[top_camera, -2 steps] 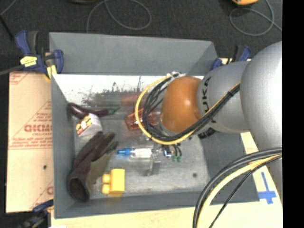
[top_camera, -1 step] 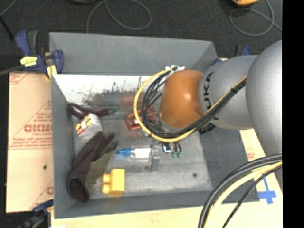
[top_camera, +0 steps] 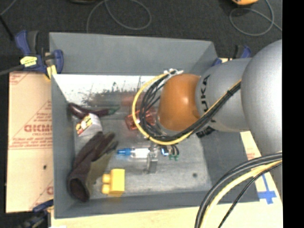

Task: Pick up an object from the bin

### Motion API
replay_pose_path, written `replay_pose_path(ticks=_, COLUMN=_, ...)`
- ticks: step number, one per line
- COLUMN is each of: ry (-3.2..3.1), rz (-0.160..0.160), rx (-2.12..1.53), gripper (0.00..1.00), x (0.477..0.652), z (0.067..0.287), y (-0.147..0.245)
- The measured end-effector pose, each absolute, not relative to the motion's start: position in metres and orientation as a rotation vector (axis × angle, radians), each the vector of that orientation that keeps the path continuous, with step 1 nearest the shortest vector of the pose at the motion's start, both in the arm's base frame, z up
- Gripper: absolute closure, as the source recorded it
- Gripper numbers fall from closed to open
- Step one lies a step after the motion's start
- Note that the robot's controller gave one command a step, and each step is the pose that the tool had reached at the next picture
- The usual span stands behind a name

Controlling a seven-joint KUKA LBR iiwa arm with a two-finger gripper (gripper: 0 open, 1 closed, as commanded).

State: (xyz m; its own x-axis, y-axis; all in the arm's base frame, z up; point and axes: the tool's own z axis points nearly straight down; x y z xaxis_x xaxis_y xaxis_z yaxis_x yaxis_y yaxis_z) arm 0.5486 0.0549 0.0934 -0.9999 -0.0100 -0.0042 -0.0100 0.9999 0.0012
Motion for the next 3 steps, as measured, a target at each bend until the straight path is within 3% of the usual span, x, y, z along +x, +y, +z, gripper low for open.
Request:
replay_pose_path(ticks=1, ry=3.135, rz=0.001, rx=0.103, gripper=1.00, x=0.5471, z=0.0705, y=0.0505)
replay_pose_path(ticks=3, ry=3.134, rz=0.002, rx=0.104, gripper=1.00, x=0.5472, z=0.0706, y=0.0505)
